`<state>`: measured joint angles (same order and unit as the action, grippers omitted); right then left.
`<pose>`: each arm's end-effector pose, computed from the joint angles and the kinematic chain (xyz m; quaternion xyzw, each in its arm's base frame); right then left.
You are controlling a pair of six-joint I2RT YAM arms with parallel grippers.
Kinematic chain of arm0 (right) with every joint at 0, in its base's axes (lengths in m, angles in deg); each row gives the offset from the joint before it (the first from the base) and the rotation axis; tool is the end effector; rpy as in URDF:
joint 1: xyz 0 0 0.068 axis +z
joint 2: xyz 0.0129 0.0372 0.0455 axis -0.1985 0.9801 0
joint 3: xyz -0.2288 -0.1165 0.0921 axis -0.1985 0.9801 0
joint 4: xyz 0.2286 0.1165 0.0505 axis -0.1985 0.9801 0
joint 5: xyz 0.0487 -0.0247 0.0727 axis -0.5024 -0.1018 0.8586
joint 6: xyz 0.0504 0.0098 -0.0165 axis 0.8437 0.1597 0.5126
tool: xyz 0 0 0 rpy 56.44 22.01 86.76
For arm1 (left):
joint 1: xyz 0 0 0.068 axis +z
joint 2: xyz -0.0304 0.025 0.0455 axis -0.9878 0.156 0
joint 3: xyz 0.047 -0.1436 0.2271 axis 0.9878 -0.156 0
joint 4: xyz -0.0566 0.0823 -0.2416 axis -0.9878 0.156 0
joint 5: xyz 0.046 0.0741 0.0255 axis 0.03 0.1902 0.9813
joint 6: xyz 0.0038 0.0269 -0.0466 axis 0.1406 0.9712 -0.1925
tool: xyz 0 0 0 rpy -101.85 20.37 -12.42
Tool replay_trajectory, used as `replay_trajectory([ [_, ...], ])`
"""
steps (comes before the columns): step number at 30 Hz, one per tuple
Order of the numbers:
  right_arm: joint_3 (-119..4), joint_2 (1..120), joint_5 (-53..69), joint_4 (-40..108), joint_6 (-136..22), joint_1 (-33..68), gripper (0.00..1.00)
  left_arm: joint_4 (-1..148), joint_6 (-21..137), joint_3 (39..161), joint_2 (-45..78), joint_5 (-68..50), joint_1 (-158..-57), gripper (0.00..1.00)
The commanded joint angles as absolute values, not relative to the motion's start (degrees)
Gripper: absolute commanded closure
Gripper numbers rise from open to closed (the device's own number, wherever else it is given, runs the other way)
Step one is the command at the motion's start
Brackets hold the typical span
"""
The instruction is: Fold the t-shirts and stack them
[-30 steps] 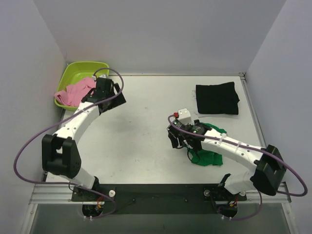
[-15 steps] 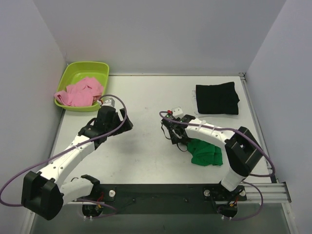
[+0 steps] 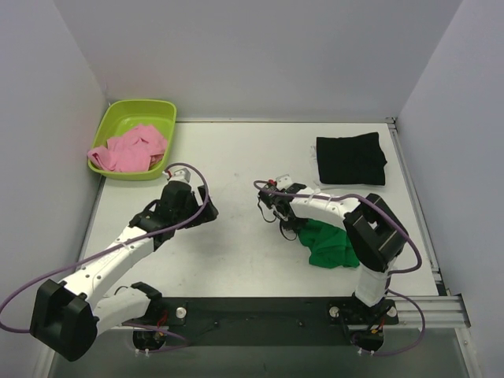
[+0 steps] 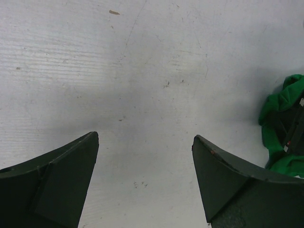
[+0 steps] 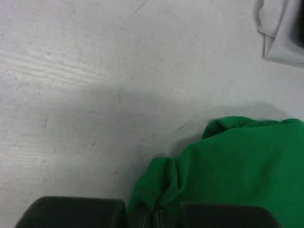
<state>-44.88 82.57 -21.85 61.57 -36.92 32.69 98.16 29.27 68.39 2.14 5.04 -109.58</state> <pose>0.2571 0.2306 0.1601 -0.1089 0.9580 -0.0493 0.2606 0.1987 -0.1041 0.2399 -0.1120 0.9093 -0.1865 0.3548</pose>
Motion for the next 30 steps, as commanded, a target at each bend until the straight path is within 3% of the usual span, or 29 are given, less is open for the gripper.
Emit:
replay_trajectory([
  [1, -46.92, 83.81, -23.36, 63.9, -36.68, 31.97, 1.0, 94.77, 29.11, 68.22, -0.03, 5.6, -109.76, 0.1],
  [8, -53.75, 81.53, -21.78, 66.36, -37.29, 35.47, 1.0, 97.05, 29.9, 70.33, -1.17, 7.79, -109.85, 0.11],
  [16, -91.58, 83.81, -19.15, 80.86, -40.19, 45.32, 1.0, 99.52, 30.43, 72.62, -2.23, 10.26, -109.68, 0.11],
  [22, -110.1, 80.31, -17.47, 85.7, -41.69, 48.92, 1.0, 99.78, 30.43, 72.44, -3.2, 11.49, -109.41, 0.1],
  [26, -103.11, 72.14, -24.05, 85.36, -39.76, 48.84, 1.0, 99.78, 30.43, 72.53, -3.55, 11.58, -109.33, 0.1],
  [30, -73.31, 57.84, -29.51, 79.74, -33.62, 46.56, 1.0, 99.34, 30.34, 72.35, -4.51, 11.41, -109.33, 0.1],
])
